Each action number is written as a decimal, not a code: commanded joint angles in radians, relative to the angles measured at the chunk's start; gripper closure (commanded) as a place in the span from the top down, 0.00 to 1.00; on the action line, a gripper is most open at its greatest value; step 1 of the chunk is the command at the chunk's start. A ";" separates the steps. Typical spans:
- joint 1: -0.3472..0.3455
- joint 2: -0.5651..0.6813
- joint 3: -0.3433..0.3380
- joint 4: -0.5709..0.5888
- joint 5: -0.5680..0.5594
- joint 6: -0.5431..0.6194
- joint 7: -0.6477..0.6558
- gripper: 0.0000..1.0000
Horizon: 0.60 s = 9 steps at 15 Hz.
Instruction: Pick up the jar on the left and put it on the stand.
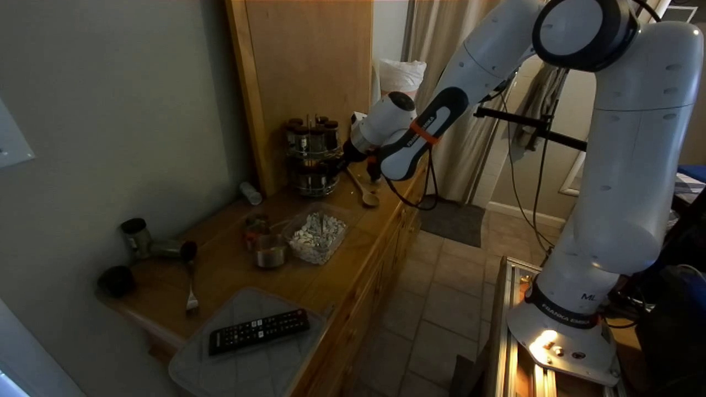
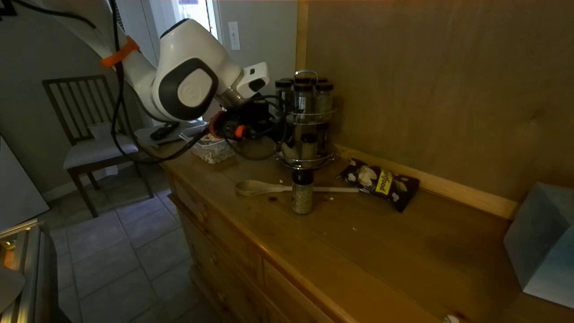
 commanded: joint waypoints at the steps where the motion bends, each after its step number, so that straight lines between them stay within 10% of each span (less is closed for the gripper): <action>1: -0.064 -0.002 0.076 0.027 0.041 -0.079 0.015 0.24; 6: -0.122 -0.001 0.142 0.054 0.093 -0.143 0.003 0.24; 8: -0.144 0.000 0.165 0.063 0.114 -0.165 -0.002 0.74; 9: -0.151 0.000 0.172 0.066 0.122 -0.175 -0.003 0.75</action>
